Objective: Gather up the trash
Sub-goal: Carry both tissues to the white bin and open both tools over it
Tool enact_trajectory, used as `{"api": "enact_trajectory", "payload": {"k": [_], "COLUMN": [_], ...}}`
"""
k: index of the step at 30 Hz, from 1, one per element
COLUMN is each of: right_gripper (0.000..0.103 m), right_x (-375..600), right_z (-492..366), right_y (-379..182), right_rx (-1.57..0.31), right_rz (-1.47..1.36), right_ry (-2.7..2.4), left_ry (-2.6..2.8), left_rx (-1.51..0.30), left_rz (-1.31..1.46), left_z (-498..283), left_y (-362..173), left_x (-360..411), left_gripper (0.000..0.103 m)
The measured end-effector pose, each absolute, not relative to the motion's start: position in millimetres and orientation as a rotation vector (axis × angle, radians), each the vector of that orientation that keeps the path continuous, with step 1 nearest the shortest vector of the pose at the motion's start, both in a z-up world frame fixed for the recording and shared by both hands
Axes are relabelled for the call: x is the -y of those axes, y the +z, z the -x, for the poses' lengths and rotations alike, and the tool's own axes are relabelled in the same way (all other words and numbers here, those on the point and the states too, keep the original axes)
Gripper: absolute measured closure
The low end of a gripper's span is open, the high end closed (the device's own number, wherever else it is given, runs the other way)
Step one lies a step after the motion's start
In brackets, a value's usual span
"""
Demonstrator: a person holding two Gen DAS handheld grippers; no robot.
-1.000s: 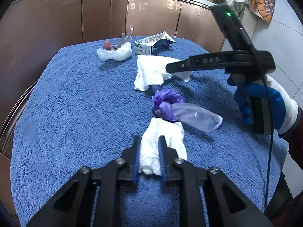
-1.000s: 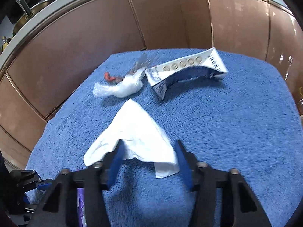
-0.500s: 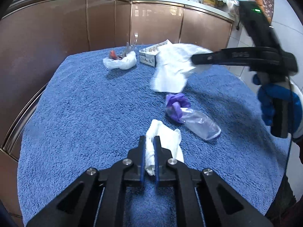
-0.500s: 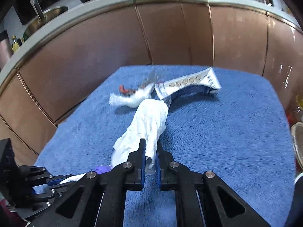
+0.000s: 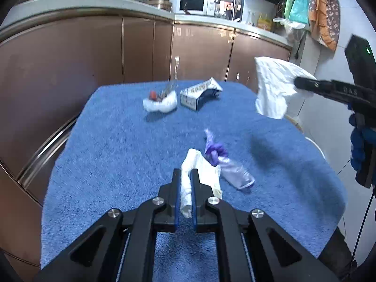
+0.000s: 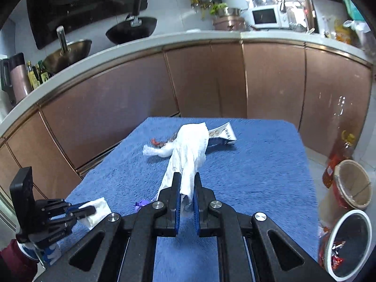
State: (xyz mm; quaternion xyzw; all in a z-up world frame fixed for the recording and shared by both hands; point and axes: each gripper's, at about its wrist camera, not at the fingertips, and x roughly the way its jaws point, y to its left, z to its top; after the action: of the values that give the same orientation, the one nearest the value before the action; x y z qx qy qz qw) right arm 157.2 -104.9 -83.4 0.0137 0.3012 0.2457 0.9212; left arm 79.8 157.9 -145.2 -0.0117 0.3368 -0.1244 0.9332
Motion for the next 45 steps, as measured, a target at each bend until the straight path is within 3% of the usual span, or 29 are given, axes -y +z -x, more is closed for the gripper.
{"api": "enact_trajectory", "payload": {"k": [17,29,45], "right_gripper": [0.094,0.094,0.094], "right_x": [230.6,336.8,456.6], "right_z": [-85.9,-71.4,-124.6], "right_y": [-62.8,-90.2,-188.8], "right_rx": [-0.511,-0.533,-0.711], "right_rz": [-0.143,-0.224,-0.294], "right_ry": [0.285,0.042,-0.256], "left_ry": [-0.386,-0.637,-0.849], "left_rx": [-0.625,-0.649,-0.851], "left_rz": [-0.024,-0.112,-0.265], "left_z": [-82.8,-137.1,-242.6], "left_y": [-87.7,-63.6,-138.6], "left_x": [-67.8,103.2,369.7], "left_gripper": [0.097,0.097,0.096]}}
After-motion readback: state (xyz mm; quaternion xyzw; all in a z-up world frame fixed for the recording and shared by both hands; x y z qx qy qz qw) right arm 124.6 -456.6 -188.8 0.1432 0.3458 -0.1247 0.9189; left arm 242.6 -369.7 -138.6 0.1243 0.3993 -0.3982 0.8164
